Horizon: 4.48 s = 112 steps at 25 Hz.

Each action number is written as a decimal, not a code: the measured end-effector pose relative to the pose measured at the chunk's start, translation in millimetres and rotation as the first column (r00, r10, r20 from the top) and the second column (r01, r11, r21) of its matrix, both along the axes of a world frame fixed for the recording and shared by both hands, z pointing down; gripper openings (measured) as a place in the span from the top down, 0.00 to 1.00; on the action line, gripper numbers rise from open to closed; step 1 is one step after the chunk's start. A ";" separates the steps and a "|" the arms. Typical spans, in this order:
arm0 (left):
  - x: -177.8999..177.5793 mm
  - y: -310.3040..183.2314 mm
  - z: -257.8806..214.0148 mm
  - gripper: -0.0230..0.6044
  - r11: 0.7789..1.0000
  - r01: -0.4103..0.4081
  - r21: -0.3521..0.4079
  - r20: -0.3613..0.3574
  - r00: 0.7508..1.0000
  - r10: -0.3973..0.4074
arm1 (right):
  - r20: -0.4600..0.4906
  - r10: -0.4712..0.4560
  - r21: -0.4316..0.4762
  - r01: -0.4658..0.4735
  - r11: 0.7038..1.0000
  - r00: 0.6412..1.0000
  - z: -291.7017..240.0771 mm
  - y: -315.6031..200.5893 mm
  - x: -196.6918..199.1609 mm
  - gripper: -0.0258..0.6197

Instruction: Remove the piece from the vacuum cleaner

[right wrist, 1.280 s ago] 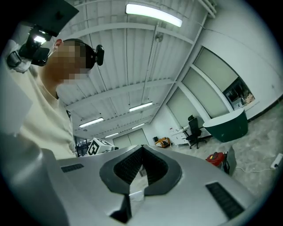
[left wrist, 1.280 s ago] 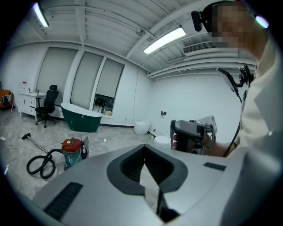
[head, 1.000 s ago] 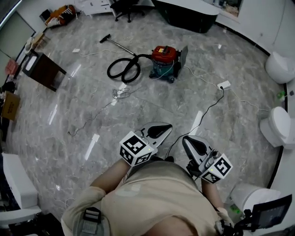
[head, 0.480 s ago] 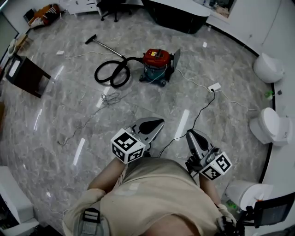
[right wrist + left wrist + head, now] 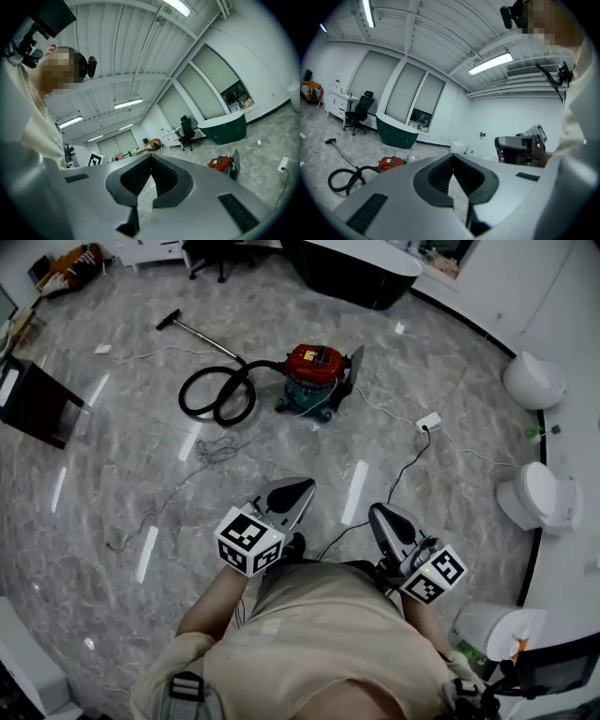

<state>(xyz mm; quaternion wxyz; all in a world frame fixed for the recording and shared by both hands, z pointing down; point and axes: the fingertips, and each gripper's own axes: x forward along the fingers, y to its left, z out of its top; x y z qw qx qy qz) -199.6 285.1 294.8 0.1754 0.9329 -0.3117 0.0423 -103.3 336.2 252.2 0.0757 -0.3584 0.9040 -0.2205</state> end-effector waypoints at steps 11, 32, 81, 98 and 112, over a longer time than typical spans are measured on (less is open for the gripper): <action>31.7 -22.4 -9.7 0.96 0.994 -0.109 0.001 -0.015 0.994 0.109 | -0.028 0.006 -0.042 -0.007 0.999 1.000 11.4 -28.9 8.8 0.96; 248.1 -35.6 -11.4 0.96 0.996 -0.078 -0.039 0.168 0.982 0.084 | 0.017 -0.082 -0.039 0.083 0.996 0.996 41.1 -52.4 206.4 0.96; 46.1 -251.0 5.9 0.98 0.990 0.142 -0.019 0.079 0.987 -0.140 | -0.400 -0.226 -0.163 0.174 0.971 0.888 72.9 -235.8 52.1 0.96; 56.6 -254.4 6.6 0.97 0.995 0.049 -0.085 0.019 0.999 -0.048 | -0.379 -0.302 -0.186 0.248 0.951 0.875 83.4 -272.6 30.3 0.96; 137.5 -352.1 1.6 0.97 0.988 0.100 -0.114 0.139 0.987 -0.083 | -0.233 -0.309 -0.261 0.247 0.933 0.922 97.0 -364.4 106.1 0.96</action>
